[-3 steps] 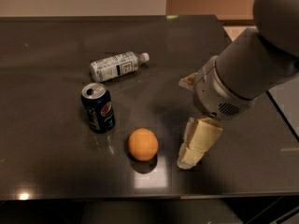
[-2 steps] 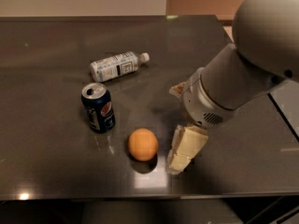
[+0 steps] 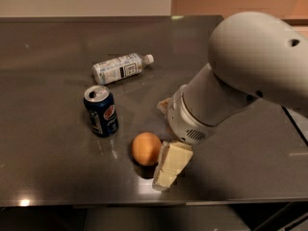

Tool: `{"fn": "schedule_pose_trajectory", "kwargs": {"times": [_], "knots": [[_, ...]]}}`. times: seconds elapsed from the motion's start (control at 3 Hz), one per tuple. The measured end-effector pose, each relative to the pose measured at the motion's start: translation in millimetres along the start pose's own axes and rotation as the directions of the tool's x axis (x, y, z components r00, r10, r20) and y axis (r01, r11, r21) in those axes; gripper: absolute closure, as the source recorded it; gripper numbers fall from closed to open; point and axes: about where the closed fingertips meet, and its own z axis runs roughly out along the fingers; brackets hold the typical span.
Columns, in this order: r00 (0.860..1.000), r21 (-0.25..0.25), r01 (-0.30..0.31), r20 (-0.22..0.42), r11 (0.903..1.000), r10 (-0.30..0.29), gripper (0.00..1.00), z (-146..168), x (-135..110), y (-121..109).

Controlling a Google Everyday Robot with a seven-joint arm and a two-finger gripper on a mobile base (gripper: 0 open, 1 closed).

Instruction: Move orange near blue plastic bottle

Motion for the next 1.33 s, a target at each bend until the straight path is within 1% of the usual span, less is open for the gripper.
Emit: {"fn": "schedule_pose_trajectory", "kwargs": {"times": [0.33, 0.67, 1.0, 1.33], "knots": [[1.000, -0.024, 0.014, 0.011, 0.9996, -0.014, 0.00, 11, -10, 4], [1.000, -0.040, 0.025, 0.012, 0.9989, -0.024, 0.17, 19, -15, 7], [1.000, -0.044, 0.024, 0.016, 0.9988, -0.023, 0.40, 21, -17, 6], [1.000, -0.035, 0.014, 0.021, 0.9993, -0.013, 0.63, 16, -18, 0]]}}
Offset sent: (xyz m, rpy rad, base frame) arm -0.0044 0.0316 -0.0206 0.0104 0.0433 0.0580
